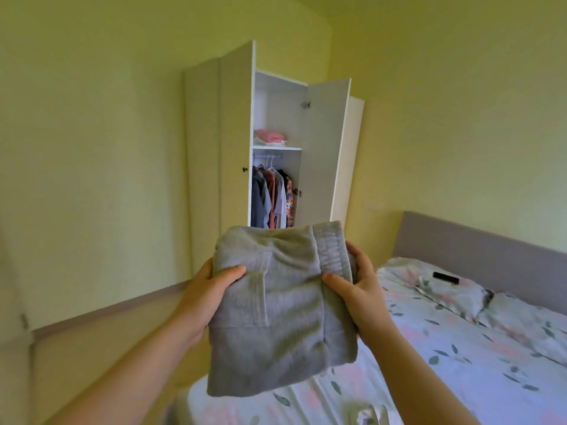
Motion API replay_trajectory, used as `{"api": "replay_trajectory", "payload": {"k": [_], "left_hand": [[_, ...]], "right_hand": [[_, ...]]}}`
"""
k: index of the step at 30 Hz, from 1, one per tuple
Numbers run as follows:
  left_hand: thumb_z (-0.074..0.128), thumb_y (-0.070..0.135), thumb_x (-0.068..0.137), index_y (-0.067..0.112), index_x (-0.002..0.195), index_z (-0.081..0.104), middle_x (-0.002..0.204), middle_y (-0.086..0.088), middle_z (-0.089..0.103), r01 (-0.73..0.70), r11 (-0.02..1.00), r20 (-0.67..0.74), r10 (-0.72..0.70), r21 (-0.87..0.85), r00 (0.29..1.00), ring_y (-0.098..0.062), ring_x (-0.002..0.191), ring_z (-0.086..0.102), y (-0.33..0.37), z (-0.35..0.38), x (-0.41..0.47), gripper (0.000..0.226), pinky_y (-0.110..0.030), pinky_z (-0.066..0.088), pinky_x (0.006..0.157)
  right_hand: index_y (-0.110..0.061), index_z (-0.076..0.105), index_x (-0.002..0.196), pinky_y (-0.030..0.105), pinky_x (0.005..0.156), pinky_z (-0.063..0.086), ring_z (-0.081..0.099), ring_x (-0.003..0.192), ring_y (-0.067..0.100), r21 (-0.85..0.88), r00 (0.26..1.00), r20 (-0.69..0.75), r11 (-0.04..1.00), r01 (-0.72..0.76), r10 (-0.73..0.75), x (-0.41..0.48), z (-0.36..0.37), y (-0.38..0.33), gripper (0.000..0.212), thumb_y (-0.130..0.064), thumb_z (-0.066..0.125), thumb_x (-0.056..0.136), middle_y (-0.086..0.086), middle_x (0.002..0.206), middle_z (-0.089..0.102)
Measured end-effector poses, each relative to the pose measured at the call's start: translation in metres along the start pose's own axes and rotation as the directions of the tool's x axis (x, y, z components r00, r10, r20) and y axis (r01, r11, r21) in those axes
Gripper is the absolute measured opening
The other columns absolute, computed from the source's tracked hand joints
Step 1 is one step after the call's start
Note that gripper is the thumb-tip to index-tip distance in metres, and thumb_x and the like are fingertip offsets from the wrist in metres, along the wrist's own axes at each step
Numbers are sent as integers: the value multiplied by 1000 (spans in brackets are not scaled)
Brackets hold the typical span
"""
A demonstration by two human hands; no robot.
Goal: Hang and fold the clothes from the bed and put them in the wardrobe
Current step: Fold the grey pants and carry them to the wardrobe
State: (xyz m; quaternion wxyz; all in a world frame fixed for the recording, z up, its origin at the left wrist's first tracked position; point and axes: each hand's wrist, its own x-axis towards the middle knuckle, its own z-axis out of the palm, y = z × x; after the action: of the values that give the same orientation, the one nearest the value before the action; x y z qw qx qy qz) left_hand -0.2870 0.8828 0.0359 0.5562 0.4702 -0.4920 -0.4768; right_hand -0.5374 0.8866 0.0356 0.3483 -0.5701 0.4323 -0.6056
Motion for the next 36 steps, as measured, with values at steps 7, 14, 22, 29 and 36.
{"api": "replay_trajectory", "payload": {"k": [7, 14, 22, 29, 36], "left_hand": [[69, 56, 62, 32, 126, 54, 116, 7, 66, -23, 988, -130, 42, 151, 991, -17, 107, 63, 12, -67, 50, 69, -44, 49, 98], [73, 46, 75, 33, 116, 57, 111, 7, 68, -11, 993, -242, 40, 118, 969, -15, 101, 65, 2, -133, 109, 46, -37, 52, 86], [71, 52, 65, 40, 109, 58, 110, 10, 69, -33, 993, -226, 58, 113, 972, -11, 101, 66, -4, -234, 189, 47, -35, 52, 87], [70, 52, 65, 41, 106, 58, 108, 10, 69, -19, 994, -139, 34, 110, 990, -10, 98, 67, -2, -307, 276, 45, -31, 52, 80], [70, 56, 63, 45, 107, 56, 109, 13, 68, 21, 994, -51, -15, 107, 999, -10, 100, 66, -19, -344, 360, 47, -30, 52, 81]], "right_hand": [[-40, 50, 129, 28, 83, 58, 67, 105, 12, 121, 979, 195, 992, 37, -61, 70, 82, 24, 67, -12, 77, 75, -10, 114, 68], [-39, 41, 140, 40, 93, 56, 65, 110, 15, 166, 948, 314, 986, -1, -52, 136, 165, 49, 77, -17, 74, 74, -5, 128, 61], [-42, 46, 131, 25, 73, 58, 69, 96, 9, 153, 964, 257, 988, 32, -71, 200, 278, 85, 64, -5, 71, 85, -3, 116, 65], [-52, 46, 128, 22, 72, 58, 68, 98, 6, 122, 980, 193, 992, 27, -50, 249, 357, 99, 65, -15, 74, 82, -18, 111, 66], [-45, 43, 134, 21, 72, 57, 69, 101, 8, 97, 988, 153, 995, -20, 5, 301, 399, 131, 67, -4, 69, 87, -22, 109, 68]]}}
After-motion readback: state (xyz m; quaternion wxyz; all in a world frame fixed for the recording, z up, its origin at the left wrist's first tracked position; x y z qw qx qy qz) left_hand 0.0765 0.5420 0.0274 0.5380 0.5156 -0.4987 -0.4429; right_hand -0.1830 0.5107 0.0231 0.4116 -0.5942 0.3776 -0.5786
